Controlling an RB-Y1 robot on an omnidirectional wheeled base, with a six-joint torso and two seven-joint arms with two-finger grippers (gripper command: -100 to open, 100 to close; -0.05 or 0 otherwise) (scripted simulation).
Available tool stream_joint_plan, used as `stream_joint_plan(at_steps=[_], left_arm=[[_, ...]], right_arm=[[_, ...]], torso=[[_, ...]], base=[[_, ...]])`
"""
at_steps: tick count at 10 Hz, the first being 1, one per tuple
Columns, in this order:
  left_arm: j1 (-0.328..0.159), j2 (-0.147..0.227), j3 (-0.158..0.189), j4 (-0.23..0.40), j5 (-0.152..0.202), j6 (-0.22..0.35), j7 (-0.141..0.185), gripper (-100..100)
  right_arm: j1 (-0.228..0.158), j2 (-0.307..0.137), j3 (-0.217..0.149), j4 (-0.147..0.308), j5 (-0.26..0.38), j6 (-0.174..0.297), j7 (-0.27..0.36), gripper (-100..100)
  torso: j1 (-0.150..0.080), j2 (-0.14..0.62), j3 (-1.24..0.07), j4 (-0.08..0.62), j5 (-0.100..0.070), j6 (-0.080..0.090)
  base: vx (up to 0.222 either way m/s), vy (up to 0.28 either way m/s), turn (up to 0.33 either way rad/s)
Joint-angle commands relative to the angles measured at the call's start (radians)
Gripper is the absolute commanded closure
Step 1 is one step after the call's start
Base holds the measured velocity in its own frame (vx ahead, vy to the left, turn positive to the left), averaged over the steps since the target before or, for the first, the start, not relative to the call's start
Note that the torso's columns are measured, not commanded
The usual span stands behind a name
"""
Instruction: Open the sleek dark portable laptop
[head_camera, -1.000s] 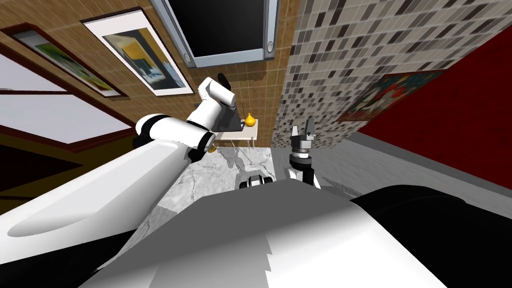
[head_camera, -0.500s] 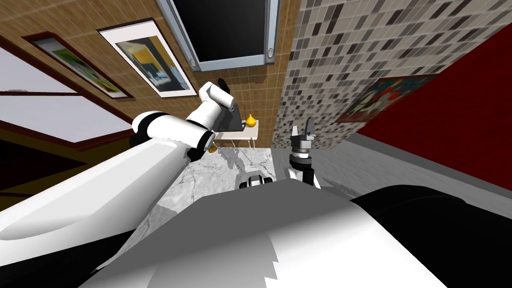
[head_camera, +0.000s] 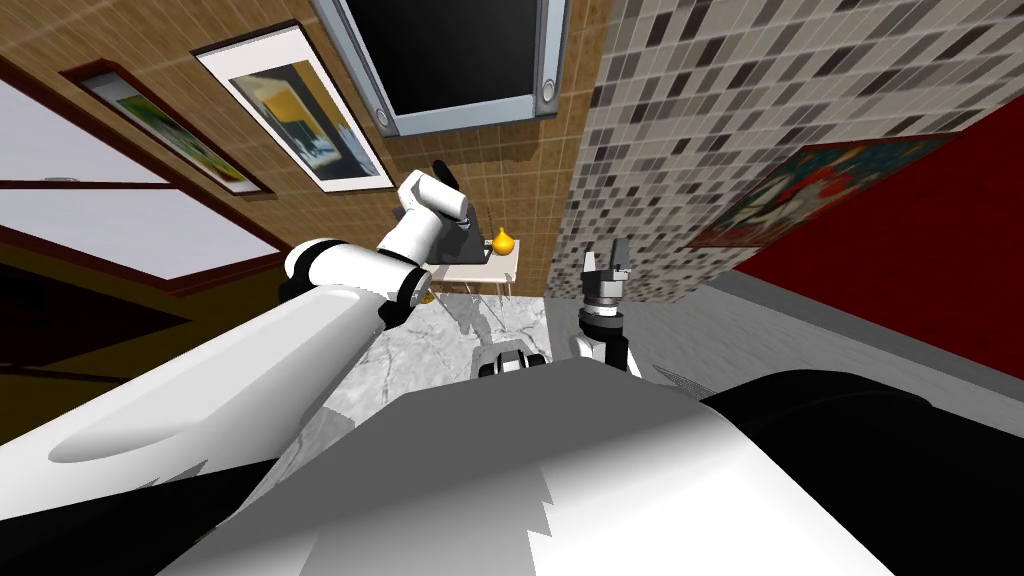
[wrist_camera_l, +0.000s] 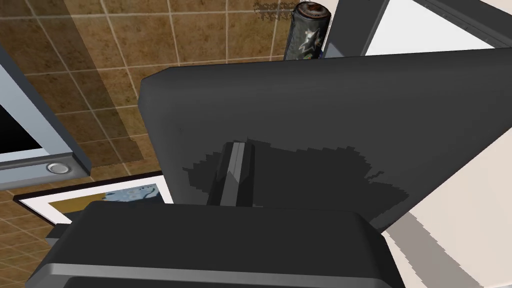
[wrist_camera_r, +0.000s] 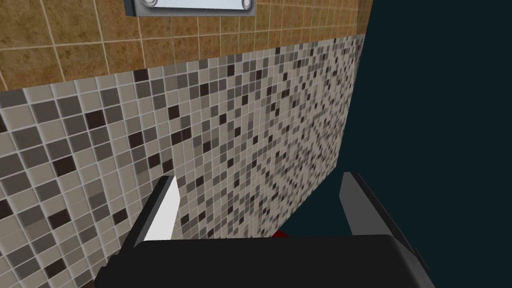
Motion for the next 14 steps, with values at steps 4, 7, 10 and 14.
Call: stream_joint_plan(at_steps=[4, 7, 10, 14], left_arm=[[0.071, -0.003, 0.076, -0.223, 0.031, 0.111, -0.052, 100], [0.14, -0.006, 0.151, -0.327, 0.064, 0.213, -0.108, 100], [0.14, -0.006, 0.151, -0.39, 0.064, 0.213, -0.108, 100], [0.208, -0.008, 0.227, -0.492, 0.096, 0.316, -0.164, 100]], right_arm=[[0.0, 0.0, 0.0, 0.0, 0.0, 0.0, 0.0, 0], [0.0, 0.0, 0.0, 0.0, 0.0, 0.0, 0.0, 0], [0.0, 0.0, 0.0, 0.0, 0.0, 0.0, 0.0, 0], [0.0, 0.0, 0.0, 0.0, 0.0, 0.0, 0.0, 0]], torso=[[-0.005, -0.008, -0.006, -0.003, -0.002, 0.0], [-0.003, -0.008, -0.005, -0.003, -0.001, -0.001], [-0.002, -0.003, -0.002, -0.001, -0.001, 0.0], [-0.003, -0.006, -0.005, -0.002, -0.001, 0.0]], base=[[0.075, -0.066, 0.087], [0.104, -0.068, 0.128], [-0.004, -0.01, -0.016], [0.077, -0.072, 0.091]])
